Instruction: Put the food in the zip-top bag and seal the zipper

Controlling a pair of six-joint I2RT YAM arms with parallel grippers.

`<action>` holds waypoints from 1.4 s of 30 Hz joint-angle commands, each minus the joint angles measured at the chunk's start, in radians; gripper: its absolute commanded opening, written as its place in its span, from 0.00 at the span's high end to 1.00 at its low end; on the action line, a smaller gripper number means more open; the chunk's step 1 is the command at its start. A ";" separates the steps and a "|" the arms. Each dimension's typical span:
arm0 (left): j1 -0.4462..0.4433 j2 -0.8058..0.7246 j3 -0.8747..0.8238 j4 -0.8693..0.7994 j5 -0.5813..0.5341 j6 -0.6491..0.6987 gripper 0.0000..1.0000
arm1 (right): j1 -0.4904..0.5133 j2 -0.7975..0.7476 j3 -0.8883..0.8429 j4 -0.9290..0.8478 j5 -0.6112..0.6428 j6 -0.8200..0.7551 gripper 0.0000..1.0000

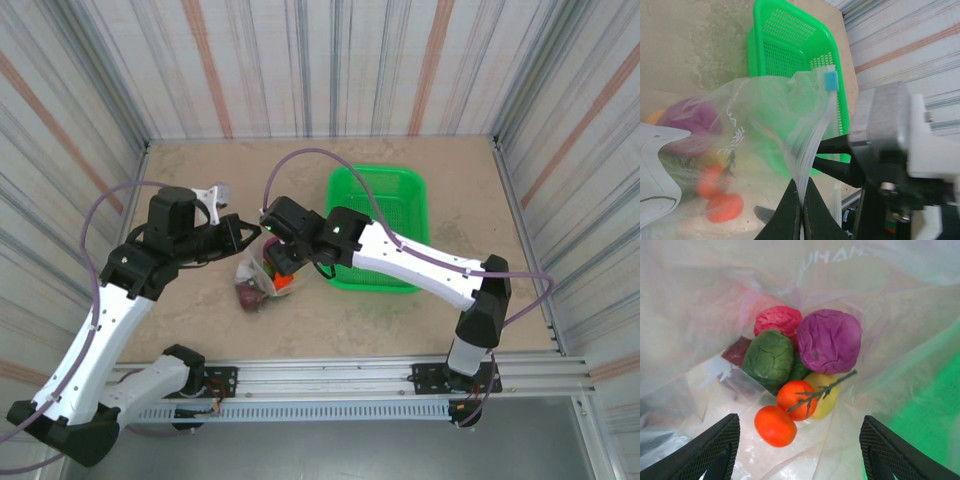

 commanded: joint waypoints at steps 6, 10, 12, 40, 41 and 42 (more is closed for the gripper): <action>0.003 -0.033 -0.021 0.004 0.002 -0.001 1.00 | -0.058 -0.203 -0.067 0.069 -0.059 0.044 0.47; 0.003 -0.031 -0.028 0.012 0.008 -0.002 1.00 | -0.115 -0.225 -0.132 0.075 -0.048 0.061 0.48; 0.003 -0.031 -0.031 0.016 0.015 -0.003 1.00 | -0.147 -0.230 -0.167 0.102 -0.071 0.061 0.48; -0.023 -0.055 -0.041 0.019 -0.019 0.011 1.00 | -0.165 -0.283 -0.203 0.178 -0.202 -0.074 0.59; -0.023 -0.052 -0.039 0.022 -0.018 0.010 1.00 | -0.161 -0.292 -0.209 0.180 -0.207 -0.076 0.59; -0.023 -0.048 -0.038 0.022 -0.016 0.010 1.00 | -0.159 -0.298 -0.214 0.183 -0.219 -0.079 0.58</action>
